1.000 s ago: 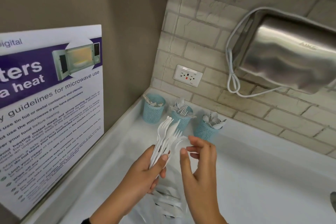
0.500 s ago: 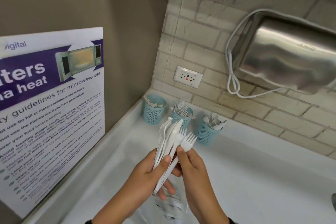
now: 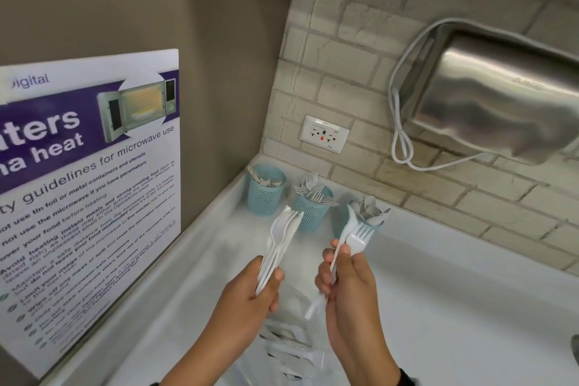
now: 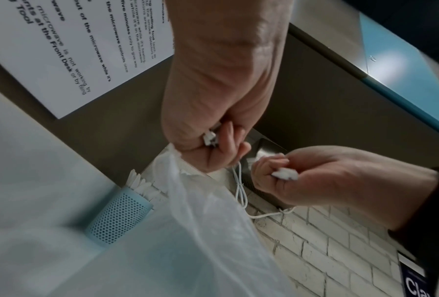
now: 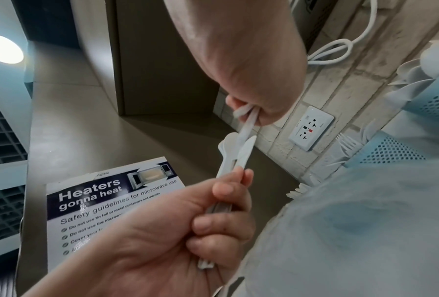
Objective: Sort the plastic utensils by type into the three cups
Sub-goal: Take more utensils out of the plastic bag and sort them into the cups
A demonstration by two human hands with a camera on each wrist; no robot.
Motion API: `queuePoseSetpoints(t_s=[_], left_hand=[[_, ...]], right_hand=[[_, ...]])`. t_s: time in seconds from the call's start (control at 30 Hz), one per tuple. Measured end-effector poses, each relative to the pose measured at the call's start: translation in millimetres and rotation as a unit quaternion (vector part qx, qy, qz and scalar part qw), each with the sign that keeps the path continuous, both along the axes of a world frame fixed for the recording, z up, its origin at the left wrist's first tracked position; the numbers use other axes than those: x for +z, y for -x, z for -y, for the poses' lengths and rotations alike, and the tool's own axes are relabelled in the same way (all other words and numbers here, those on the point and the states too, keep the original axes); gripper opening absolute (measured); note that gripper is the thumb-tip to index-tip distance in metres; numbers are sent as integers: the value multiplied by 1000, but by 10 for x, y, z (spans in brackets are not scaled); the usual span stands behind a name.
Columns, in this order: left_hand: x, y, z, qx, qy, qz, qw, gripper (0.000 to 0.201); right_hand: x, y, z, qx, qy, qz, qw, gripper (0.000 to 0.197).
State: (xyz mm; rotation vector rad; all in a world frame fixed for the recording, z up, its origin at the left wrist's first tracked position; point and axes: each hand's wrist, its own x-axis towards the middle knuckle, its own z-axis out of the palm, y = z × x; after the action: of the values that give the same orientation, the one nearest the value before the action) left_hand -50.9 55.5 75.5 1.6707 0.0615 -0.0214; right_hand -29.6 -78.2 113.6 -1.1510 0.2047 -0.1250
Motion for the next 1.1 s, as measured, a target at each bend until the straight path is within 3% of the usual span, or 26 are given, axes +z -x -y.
queuePoseSetpoints(t_s=[0.13, 0.23, 0.33, 0.5, 0.63, 0.9, 1.1], left_hand=[[-9, -17, 22, 1, -56, 51, 997, 41], [-14, 1, 45, -19, -70, 55, 996, 53], [-6, 32, 75, 1, -70, 61, 996, 39], [22, 26, 43, 15, -110, 97, 989, 33], [8, 8, 45, 12, -140, 128, 982, 31], [10, 32, 98, 17, -115, 144, 983, 25], [10, 28, 93, 16, -114, 132, 985, 31]], right_hand=[[14, 69, -30, 64, 113, 17, 991, 21], [-18, 106, -96, 103, 145, 59, 982, 32], [-39, 108, -147, 104, 155, 72, 980, 27], [-100, 55, -142, 52, 176, 57, 981, 19], [-133, 41, -147, 16, 161, 54, 985, 25], [-160, 47, -155, -51, 189, 85, 977, 37], [-115, 34, -143, -7, 212, 80, 974, 28]])
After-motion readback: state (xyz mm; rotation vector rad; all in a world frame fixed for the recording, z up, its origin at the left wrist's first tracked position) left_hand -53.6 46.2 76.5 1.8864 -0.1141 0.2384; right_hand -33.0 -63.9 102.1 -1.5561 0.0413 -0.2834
